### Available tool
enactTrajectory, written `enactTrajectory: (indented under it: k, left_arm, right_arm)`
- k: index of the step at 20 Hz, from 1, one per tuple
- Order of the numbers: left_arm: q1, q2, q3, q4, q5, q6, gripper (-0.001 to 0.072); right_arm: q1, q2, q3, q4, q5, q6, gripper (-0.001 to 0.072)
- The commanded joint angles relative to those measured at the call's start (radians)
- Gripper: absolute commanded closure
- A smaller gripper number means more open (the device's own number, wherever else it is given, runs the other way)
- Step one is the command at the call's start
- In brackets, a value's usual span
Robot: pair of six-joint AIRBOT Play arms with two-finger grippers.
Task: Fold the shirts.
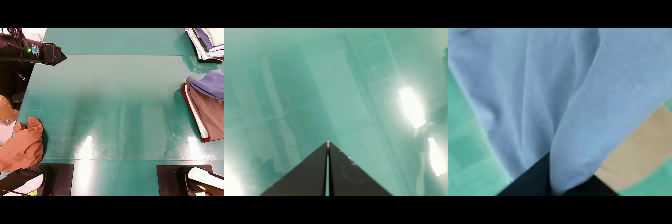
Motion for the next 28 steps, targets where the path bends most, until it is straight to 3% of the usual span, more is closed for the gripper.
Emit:
enactTrajectory:
  k: [1,2,3,7,11,13,18,19,22,28]
  left_arm:
    - [0.000,0.000,0.000,0.001,-0.001,0.013,0.0683]
    - [0.000,0.000,0.000,0.001,-0.002,0.013,0.0683]
    - [0.000,0.000,0.000,0.001,-0.002,0.013,0.0683]
    - [0.000,0.000,0.000,0.001,-0.001,0.013,0.0683]
    - [0.000,0.000,0.000,0.000,0.000,0.013,0.0682]
    - [0.000,0.000,0.000,0.000,0.000,0.013,0.0682]
    - [0.000,0.002,0.001,-0.003,0.001,0.010,0.0683]
    - [0.000,0.001,0.000,-0.003,0.001,0.010,0.0682]
    - [0.000,0.002,0.000,-0.003,0.001,0.010,0.0682]
    - [0.000,0.002,0.001,-0.003,0.001,0.010,0.0682]
  right_arm:
    - [-0.002,0.000,0.000,-0.066,0.050,0.027,0.0370]
    - [-0.010,0.000,0.000,-0.066,0.061,0.027,0.0184]
    - [-0.019,0.000,0.000,-0.066,0.072,0.027,0.0097]
    - [-0.049,0.001,0.000,-0.043,0.092,0.031,0.0097]
    - [0.000,0.006,0.000,0.241,0.049,0.021,0.0138]
    - [0.108,0.023,0.000,0.325,0.002,0.006,0.0138]
    - [0.475,0.077,0.000,0.330,-0.238,-0.006,0.0140]
    - [0.527,0.080,0.000,0.330,-0.267,-0.006,0.0190]
    - [0.642,0.077,0.000,0.330,-0.286,-0.045,0.0680]
    - [0.687,0.077,0.000,0.330,-0.284,-0.069,0.0695]
